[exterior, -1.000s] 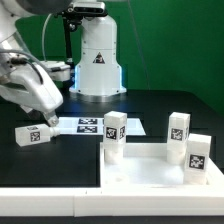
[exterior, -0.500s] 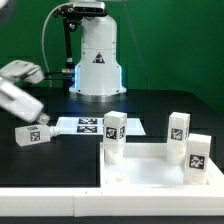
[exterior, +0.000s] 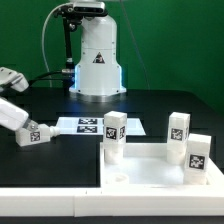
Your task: Assemble square table
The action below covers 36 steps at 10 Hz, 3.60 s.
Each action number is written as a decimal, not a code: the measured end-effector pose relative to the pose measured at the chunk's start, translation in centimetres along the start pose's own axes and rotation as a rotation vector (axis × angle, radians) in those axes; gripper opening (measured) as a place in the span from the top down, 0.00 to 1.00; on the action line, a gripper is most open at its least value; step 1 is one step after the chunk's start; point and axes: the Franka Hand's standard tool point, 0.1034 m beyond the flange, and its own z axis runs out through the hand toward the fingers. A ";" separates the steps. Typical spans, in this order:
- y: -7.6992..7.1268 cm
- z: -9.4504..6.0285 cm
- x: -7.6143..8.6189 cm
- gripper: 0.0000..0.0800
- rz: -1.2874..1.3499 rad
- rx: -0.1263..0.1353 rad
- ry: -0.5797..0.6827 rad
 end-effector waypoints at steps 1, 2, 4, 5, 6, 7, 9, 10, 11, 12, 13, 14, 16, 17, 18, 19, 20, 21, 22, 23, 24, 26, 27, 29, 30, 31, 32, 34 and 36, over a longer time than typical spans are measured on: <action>0.7 0.9 0.1 0.19 0.054 0.025 -0.069; 0.9 1.1 0.2 0.19 0.070 0.024 -0.097; 1.0 1.7 0.3 0.19 0.075 0.020 -0.103; 1.0 1.6 0.3 0.23 0.075 0.021 -0.102; 1.1 1.6 0.3 0.23 0.075 0.020 -0.102; 1.1 1.7 0.3 0.45 0.075 0.020 -0.102; 1.1 1.6 0.1 0.66 0.074 0.021 -0.107; 1.1 1.5 0.1 0.78 0.074 0.021 -0.106; 0.7 1.4 0.2 0.78 0.066 0.017 -0.091; -1.0 0.5 -1.1 0.95 0.029 0.016 -0.056; -3.0 -1.1 -3.3 0.95 -0.019 0.031 -0.022; -4.6 -2.4 -4.7 0.99 -0.064 0.033 0.037; -6.1 -3.3 -5.8 1.00 -0.110 0.012 0.137; -6.0 -3.2 -5.8 1.00 -0.109 0.015 0.150; -5.8 -3.1 -5.7 1.00 -0.105 0.016 0.144; -5.4 -2.8 -5.7 1.00 -0.086 0.026 0.113; -4.3 -2.4 -5.0 0.84 -0.039 0.051 0.037; -3.5 -2.4 -4.3 0.84 0.008 0.070 -0.023; -3.0 -2.1 -3.9 0.62 0.051 0.085 -0.088; -2.2 -1.7 -3.4 0.45 0.068 0.082 -0.129; -2.1 -1.3 -3.0 0.45 0.074 0.078 -0.117; -2.1 -1.3 -3.0 0.21 0.073 0.079 -0.116; -1.7 -1.1 -2.7 0.21 0.081 0.081 -0.122; 0.5 0.9 -0.6 0.19 0.139 0.077 -0.159; 1.2 1.8 0.0 0.19 0.156 0.069 -0.166; 1.7 2.6 0.4 0.19 0.170 0.063 -0.176; 1.9 3.1 0.6 0.19 0.177 0.061 -0.174; 2.0 3.1 0.7 0.25 0.179 0.061 -0.172; 2.0 3.1 0.7 0.47 0.179 0.061 -0.172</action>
Offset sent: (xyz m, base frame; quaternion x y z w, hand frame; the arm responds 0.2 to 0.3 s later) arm -0.0058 0.0102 -0.0094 0.0032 -0.0095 0.0203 0.9997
